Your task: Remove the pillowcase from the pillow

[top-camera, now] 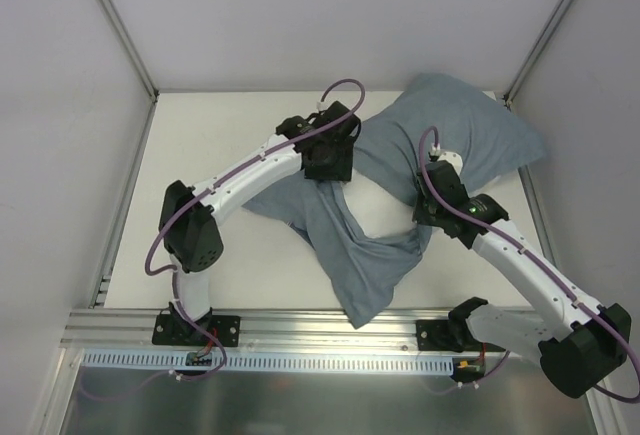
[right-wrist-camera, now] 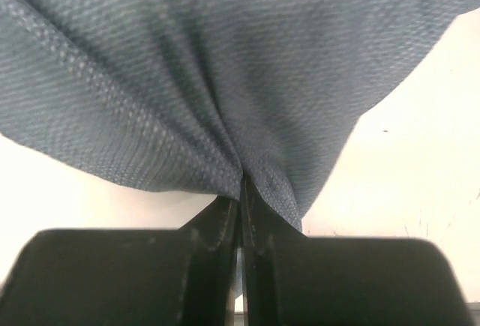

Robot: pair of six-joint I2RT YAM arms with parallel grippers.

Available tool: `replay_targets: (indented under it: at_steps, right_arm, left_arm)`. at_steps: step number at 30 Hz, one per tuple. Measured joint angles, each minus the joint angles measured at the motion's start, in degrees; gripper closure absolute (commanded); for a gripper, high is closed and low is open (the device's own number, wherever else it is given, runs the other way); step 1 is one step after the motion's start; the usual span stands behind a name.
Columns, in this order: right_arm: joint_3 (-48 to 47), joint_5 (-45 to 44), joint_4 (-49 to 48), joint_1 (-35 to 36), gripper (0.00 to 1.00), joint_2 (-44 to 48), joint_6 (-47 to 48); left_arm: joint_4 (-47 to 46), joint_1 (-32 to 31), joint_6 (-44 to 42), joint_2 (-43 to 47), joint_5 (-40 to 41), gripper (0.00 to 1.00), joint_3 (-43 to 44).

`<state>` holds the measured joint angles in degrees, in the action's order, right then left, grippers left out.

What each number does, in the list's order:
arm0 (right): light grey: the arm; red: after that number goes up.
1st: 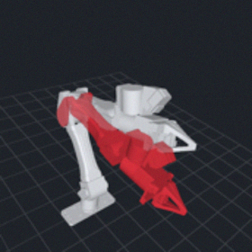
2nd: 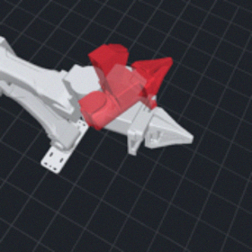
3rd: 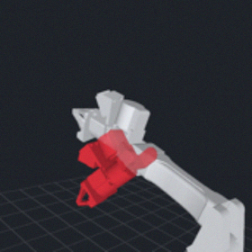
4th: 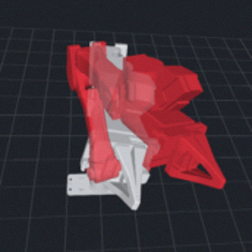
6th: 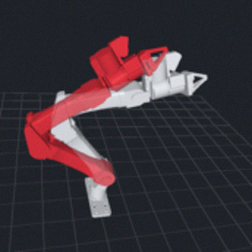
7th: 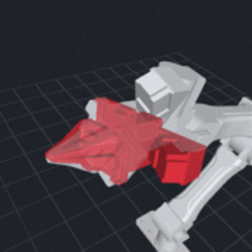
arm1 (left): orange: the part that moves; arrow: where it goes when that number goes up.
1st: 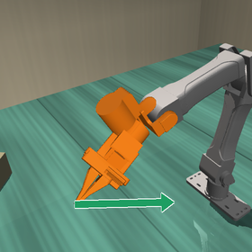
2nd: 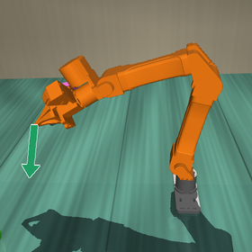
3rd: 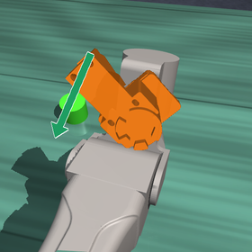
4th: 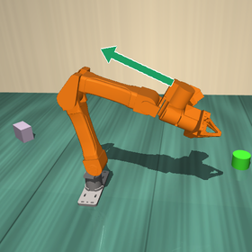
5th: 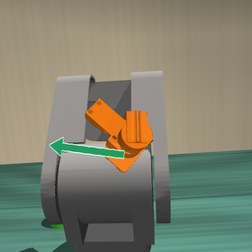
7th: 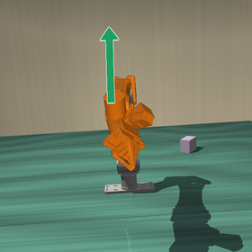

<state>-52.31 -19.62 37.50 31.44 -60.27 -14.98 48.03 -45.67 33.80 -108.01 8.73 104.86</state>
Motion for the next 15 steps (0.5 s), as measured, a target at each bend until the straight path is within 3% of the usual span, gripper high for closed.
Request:
replay_targets:
  at_steps: [2,7,14,15]
  right_arm:
    - [-0.1,-0.8,0.1,0.0,0.99,0.0,0.0]
    - [-0.3,-1.9,0.5,-1.5,0.99,0.2,0.2]
    - [-0.6,-1.8,1.4,-5.6,0.99,0.3,0.5]
    - [-0.6,-1.7,1.4,-5.7,0.99,0.3,0.5]
  left_arm:
    - [1.2,0.1,0.8,-0.3,2.3,0.58,-0.9]
    - [1.7,0.3,2.5,7.2,6.6,0.71,-9.0]
    - [3.3,1.0,4.1,18.0,8.5,0.75,-20.7]
    - [3.3,1.3,4.6,18.1,8.5,0.87,-21.6]
